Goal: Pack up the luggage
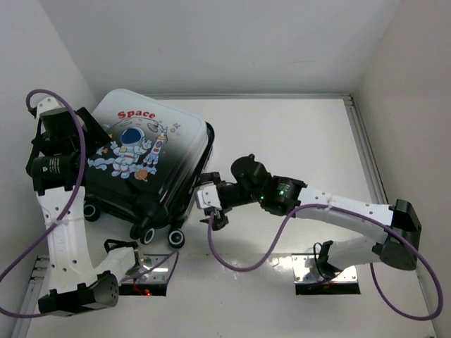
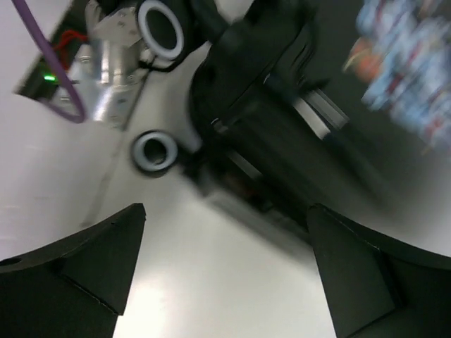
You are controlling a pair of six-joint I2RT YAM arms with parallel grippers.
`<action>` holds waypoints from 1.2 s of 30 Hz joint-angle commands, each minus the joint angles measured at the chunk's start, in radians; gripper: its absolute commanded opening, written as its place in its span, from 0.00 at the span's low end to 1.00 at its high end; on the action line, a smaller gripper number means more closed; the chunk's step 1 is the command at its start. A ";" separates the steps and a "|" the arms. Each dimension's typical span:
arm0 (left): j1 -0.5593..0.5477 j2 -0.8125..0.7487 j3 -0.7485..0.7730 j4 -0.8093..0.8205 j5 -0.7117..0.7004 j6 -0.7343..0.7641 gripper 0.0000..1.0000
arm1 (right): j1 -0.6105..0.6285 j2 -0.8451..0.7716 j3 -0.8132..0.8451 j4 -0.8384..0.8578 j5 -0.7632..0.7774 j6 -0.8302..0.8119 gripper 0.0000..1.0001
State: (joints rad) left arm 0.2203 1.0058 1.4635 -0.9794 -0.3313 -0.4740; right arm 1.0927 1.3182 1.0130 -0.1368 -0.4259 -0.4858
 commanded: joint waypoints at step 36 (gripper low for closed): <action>0.079 0.117 0.209 0.010 0.202 0.017 0.99 | 0.180 0.592 0.564 -0.276 -0.156 -1.099 0.89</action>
State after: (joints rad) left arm 0.2878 1.1183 1.6394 -0.9966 -0.1345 -0.4458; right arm 1.2552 1.8904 1.5295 -0.3614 -0.6315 -1.5238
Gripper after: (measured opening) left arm 0.994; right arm 0.894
